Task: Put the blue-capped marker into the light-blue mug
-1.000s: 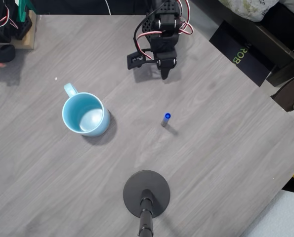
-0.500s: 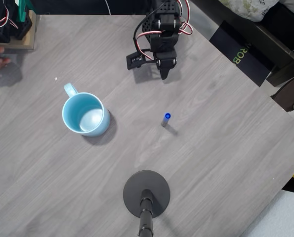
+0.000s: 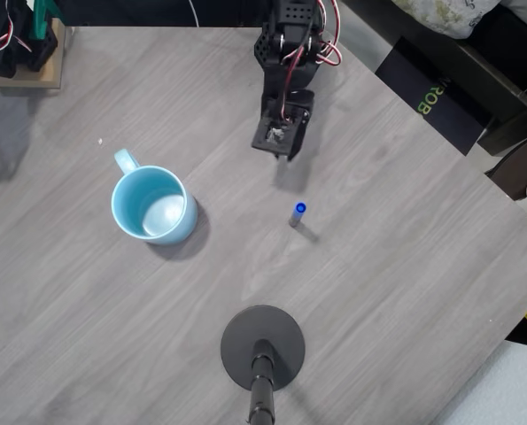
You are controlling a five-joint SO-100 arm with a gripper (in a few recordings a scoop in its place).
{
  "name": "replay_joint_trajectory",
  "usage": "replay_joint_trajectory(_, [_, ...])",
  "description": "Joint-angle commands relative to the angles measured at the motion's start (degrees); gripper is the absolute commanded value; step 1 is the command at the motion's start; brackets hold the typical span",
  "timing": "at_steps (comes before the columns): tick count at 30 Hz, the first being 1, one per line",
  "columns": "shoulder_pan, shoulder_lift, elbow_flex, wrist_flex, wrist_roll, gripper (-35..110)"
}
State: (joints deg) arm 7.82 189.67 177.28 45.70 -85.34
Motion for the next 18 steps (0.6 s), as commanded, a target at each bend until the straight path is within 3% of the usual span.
replay_joint_trajectory(1, [2.29, 1.49, 0.09, -14.15, -6.33, 16])
replay_joint_trajectory(8, [-1.05, 1.49, 0.09, -34.45, -9.23, 25])
replay_joint_trajectory(18, [-6.77, -0.44, -1.05, -44.21, -9.23, 28])
